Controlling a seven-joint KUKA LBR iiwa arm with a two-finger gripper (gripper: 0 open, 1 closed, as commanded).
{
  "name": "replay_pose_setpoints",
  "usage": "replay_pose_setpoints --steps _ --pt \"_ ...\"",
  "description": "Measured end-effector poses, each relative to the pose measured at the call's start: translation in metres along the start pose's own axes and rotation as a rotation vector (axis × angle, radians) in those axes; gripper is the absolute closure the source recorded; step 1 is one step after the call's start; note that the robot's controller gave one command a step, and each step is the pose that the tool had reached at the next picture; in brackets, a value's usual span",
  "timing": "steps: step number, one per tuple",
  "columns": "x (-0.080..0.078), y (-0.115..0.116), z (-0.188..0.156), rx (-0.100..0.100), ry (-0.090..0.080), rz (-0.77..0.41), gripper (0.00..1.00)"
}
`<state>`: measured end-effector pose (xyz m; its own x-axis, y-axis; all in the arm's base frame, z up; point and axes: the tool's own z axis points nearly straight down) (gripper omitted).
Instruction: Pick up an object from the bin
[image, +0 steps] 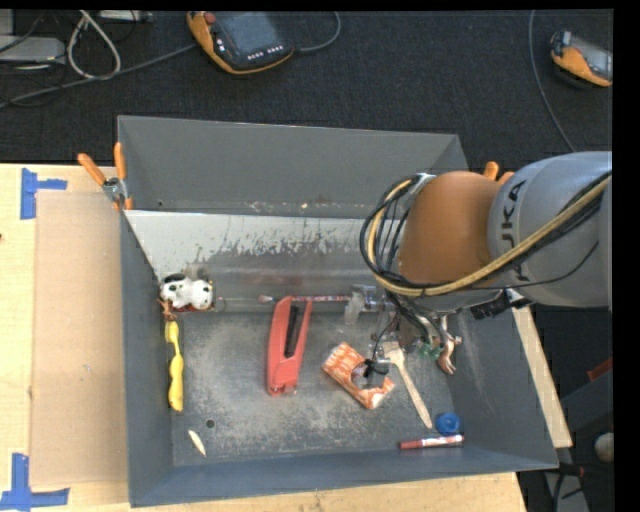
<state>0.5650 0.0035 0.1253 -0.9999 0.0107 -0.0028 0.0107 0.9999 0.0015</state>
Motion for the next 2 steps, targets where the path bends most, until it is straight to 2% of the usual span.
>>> replay_pose_setpoints --steps 1,2 --pt "0.001 0.008 0.014 0.001 0.004 -0.072 0.0" --pt "0.004 -0.039 0.053 0.0 0.006 0.042 1.0"
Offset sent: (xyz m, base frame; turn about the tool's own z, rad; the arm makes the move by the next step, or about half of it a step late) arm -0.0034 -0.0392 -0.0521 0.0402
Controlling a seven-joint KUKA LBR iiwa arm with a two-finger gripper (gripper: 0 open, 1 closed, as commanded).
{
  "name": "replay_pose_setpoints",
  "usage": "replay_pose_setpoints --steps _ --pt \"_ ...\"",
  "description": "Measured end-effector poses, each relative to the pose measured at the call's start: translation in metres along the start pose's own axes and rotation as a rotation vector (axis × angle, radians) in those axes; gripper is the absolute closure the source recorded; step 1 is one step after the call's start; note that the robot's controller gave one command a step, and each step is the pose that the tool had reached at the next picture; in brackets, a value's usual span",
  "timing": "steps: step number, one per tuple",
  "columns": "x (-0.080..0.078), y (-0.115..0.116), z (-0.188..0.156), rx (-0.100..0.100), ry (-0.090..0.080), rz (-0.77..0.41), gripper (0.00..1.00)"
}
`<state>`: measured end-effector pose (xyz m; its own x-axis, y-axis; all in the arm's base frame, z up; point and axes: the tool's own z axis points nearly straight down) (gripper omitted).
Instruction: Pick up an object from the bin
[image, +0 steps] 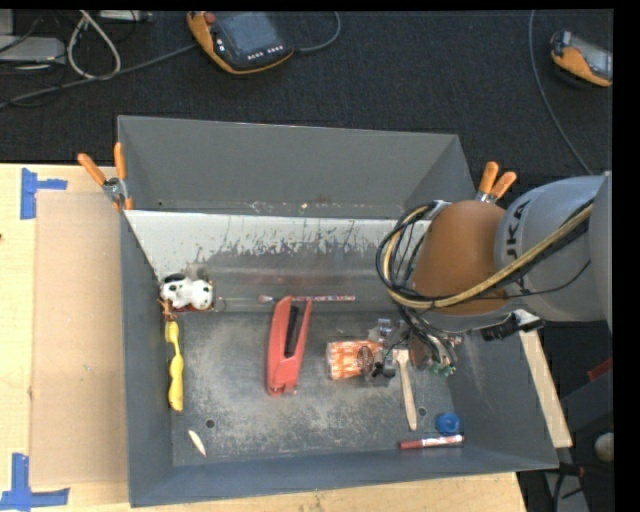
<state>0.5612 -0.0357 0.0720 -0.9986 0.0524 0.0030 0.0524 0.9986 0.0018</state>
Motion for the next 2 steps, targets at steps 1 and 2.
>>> replay_pose_setpoints --steps 1,2 --pt "0.0 0.0 0.0 0.0 0.0 0.0 1.0" --pt "0.005 -0.012 -0.059 0.0 0.005 -0.018 1.0"
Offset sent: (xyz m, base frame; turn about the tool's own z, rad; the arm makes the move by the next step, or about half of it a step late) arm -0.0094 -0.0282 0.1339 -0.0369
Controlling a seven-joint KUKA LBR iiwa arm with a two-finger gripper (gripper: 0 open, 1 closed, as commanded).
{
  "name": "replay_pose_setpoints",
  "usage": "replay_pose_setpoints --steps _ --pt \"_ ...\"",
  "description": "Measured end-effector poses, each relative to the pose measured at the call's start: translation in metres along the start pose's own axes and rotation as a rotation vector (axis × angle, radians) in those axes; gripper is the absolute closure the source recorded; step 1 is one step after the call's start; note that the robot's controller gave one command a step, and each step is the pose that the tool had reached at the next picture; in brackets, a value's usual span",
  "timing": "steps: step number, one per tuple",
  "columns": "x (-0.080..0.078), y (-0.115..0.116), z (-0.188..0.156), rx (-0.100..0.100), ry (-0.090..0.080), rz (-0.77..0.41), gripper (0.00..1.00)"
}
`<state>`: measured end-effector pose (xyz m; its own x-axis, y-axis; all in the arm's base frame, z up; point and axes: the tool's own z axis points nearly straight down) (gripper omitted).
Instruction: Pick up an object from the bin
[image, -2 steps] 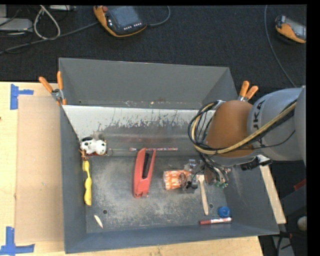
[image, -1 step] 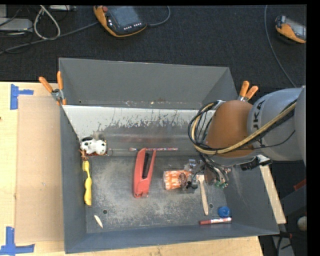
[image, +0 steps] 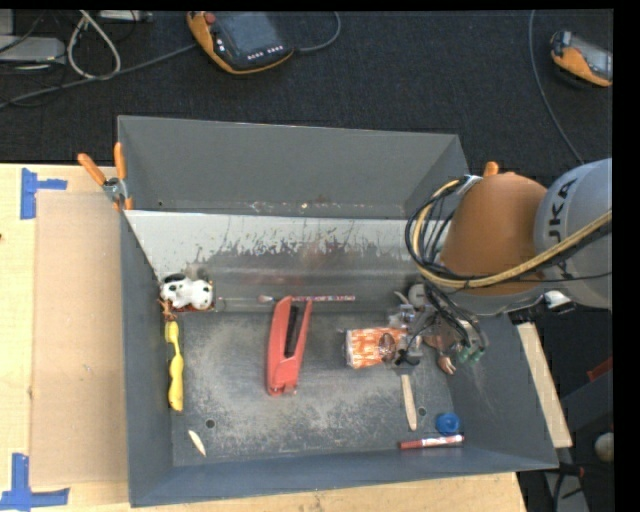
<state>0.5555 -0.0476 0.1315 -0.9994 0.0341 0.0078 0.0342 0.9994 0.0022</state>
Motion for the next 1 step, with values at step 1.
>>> replay_pose_setpoints --steps 1 --pt "0.0092 -0.0052 -0.0762 -0.001 0.006 -0.034 1.0"
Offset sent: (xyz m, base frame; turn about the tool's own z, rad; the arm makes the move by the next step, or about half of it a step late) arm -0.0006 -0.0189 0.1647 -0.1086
